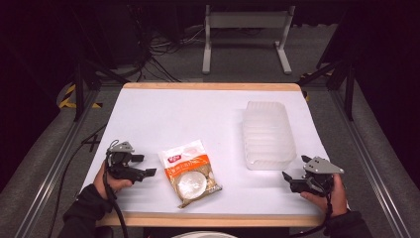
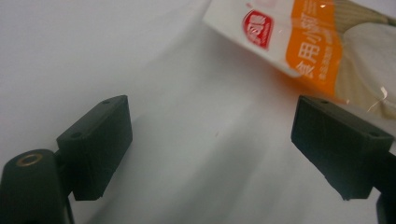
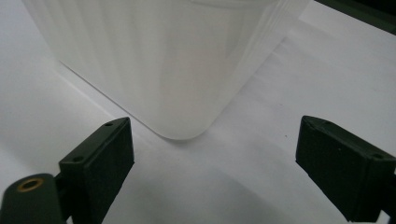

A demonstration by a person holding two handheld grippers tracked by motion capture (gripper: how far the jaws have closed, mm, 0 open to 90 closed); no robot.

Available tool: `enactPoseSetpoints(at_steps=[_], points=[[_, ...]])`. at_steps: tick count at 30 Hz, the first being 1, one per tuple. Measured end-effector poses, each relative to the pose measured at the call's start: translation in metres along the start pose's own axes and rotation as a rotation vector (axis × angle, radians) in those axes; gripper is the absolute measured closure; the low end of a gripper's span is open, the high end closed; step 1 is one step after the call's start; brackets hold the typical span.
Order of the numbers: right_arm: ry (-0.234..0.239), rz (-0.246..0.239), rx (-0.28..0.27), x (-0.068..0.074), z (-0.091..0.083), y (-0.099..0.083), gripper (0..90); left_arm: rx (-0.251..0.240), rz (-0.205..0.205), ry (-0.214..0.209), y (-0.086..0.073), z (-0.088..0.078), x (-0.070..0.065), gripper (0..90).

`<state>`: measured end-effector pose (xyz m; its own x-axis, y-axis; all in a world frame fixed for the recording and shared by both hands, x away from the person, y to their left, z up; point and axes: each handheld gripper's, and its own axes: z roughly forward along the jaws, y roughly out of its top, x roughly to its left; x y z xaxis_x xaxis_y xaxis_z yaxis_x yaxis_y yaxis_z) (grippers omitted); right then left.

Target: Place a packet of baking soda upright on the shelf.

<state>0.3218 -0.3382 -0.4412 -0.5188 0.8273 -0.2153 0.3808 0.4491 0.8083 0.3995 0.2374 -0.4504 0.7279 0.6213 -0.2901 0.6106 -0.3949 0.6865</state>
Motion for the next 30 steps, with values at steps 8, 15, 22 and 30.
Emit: enactPoseSetpoints(at_steps=[8, 15, 22, 30], points=[[-0.001, -0.016, 0.009, 0.003, -0.001, -0.001, 12.0, 0.027, -0.026, -0.032, 0.023, 0.02, 0.0, 15.2], [0.002, -0.009, 0.005, 0.001, -0.004, -0.003, 12.0, 0.052, 0.005, -0.112, 0.031, 0.032, -0.01, 16.3], [0.002, -0.015, 0.01, 0.003, -0.002, -0.003, 12.0, 0.088, 0.037, -0.144, 0.04, 0.042, -0.014, 18.6], [0.01, -0.012, 0.008, 0.002, -0.003, -0.004, 12.0, 0.127, 0.024, -0.164, 0.046, 0.042, -0.013, 33.5]])
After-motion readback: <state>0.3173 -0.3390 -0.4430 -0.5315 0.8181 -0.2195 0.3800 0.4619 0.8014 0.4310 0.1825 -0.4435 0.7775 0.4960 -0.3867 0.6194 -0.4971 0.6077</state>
